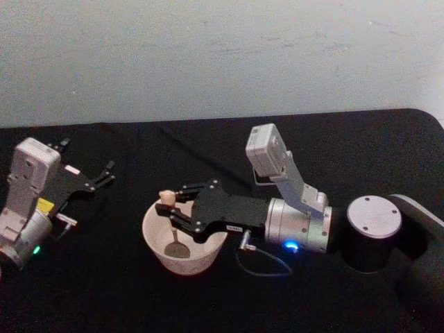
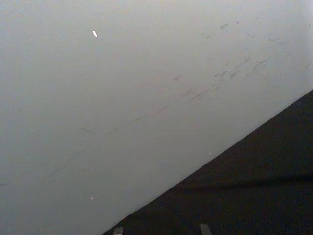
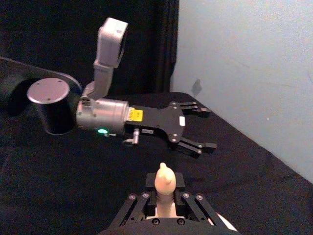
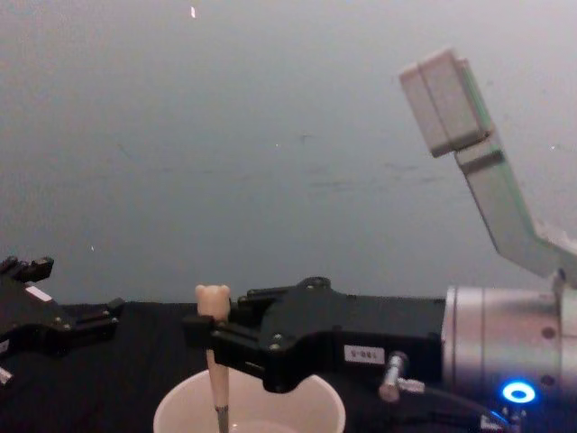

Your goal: Pick up the stirring spoon with one hand, stir inside the cup, then place it back in its original position.

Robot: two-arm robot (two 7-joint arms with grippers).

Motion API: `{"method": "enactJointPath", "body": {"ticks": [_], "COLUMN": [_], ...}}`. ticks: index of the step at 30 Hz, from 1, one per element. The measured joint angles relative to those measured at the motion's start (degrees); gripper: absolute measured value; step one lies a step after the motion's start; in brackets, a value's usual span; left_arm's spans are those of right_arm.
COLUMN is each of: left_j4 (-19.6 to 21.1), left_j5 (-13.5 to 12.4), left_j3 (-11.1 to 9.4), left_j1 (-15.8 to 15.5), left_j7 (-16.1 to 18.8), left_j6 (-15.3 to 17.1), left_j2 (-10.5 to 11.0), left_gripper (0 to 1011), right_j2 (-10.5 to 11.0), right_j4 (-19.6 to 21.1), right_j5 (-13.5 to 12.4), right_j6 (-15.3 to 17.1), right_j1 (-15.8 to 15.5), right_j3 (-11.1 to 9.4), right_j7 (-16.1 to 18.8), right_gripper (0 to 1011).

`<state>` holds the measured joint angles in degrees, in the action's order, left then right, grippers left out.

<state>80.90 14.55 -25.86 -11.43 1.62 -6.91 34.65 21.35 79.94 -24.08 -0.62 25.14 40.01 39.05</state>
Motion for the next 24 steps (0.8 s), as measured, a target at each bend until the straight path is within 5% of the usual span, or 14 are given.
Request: {"method": "enactJointPath", "body": {"ticks": [13,24], "left_j4": [0.0,0.0], "left_j5": [0.0,0.0], "left_j3": [0.0,0.0], "left_j1": [0.0,0.0], "left_j7": [0.0,0.0], "left_j6": [0.0,0.0], "left_j2": [0.0,0.0], "left_gripper": [1001,1001], "right_j2": [-2.9,-1.6], "right_j4": [-4.9,-5.6], "right_j5": [1.9,2.5], "right_j6": [0.1,-0.7], "right_j1": [2.8,2.6], "right_j3": [-1.1,-3.5], "right_j7": [-2.6,-2.9], "right_gripper": [210,210]}}
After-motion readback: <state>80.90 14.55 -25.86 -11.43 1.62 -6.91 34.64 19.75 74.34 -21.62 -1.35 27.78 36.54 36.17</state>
